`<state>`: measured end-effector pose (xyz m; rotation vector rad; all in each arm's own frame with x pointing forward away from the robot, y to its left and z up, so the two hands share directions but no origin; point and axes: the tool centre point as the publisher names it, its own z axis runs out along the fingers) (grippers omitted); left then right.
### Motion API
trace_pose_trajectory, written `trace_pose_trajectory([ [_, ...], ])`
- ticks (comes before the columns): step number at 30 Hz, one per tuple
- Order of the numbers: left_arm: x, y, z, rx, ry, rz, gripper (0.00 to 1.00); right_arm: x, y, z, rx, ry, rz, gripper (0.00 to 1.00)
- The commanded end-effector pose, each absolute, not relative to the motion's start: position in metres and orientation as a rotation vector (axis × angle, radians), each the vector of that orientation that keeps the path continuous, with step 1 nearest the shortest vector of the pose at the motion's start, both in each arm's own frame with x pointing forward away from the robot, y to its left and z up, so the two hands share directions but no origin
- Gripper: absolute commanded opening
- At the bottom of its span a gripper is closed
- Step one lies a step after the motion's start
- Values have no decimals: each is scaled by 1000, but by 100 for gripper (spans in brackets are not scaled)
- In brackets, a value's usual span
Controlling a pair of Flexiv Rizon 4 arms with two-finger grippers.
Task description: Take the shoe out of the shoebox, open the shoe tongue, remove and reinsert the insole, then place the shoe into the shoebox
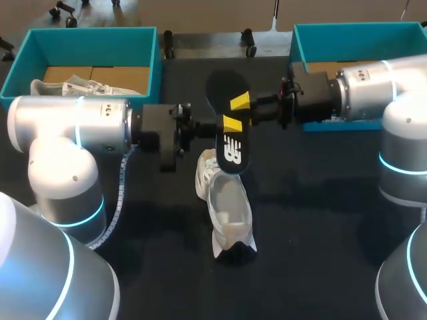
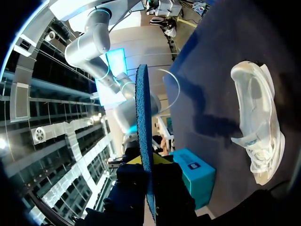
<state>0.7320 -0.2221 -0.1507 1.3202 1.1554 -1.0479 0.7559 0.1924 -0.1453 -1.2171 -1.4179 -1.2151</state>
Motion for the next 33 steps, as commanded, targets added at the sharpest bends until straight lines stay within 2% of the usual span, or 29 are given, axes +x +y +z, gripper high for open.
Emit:
trace_pose_trajectory([
  [1,731,-222,-151,1312,1153,-1043,0,759,197,-146,-1212,-1418,-1213,33],
  [25,731,-222,-151,1304,1151,-1042,0,755,195,-146,-1224,-1392,-1240,34],
  [33,731,-222,-151,1304,1151,-1042,0,753,195,-146,-1230,-1370,-1244,42],
])
